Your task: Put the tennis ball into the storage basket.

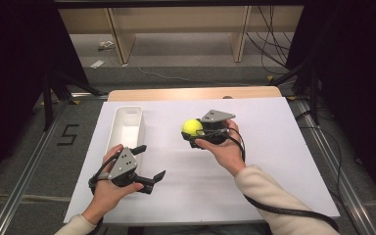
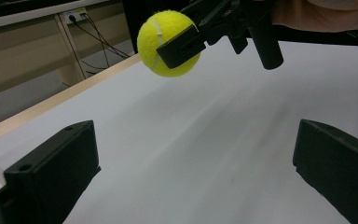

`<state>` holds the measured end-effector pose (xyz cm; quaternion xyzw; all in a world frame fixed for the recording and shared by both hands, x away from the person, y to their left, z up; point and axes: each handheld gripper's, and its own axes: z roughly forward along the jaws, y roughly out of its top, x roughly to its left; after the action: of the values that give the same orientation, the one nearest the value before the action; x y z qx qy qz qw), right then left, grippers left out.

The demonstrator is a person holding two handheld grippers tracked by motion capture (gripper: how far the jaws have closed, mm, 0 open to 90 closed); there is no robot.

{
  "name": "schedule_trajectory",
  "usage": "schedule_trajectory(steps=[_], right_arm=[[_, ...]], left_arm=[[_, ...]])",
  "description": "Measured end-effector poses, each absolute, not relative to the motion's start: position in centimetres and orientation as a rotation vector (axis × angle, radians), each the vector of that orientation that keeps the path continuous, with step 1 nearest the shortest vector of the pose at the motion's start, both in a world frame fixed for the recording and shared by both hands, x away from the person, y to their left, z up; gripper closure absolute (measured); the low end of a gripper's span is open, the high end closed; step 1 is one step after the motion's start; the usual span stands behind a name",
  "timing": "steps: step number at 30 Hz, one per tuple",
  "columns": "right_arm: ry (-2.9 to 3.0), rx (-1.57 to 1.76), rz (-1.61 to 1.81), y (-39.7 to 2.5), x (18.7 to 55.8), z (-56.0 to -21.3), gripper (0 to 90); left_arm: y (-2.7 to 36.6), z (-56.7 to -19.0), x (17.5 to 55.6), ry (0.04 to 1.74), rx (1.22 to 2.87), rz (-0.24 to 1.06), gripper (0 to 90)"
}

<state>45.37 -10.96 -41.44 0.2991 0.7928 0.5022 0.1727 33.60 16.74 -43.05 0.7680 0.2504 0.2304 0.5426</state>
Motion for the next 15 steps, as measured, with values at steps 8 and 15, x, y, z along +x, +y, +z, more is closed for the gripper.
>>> schedule_trajectory(steps=[8, 15], right_arm=[[2.258, 0.834, 1.43, -10.39, 45.3, -41.39, 26.7], [2.259, 0.832, 1.434, -10.12, 45.26, -41.27, 26.7]], left_arm=[[16.76, -43.03, 33.59, 0.596, 1.82, 0.547, 0.0], [16.78, -43.01, 33.58, 0.594, 1.82, 0.548, 0.0]])
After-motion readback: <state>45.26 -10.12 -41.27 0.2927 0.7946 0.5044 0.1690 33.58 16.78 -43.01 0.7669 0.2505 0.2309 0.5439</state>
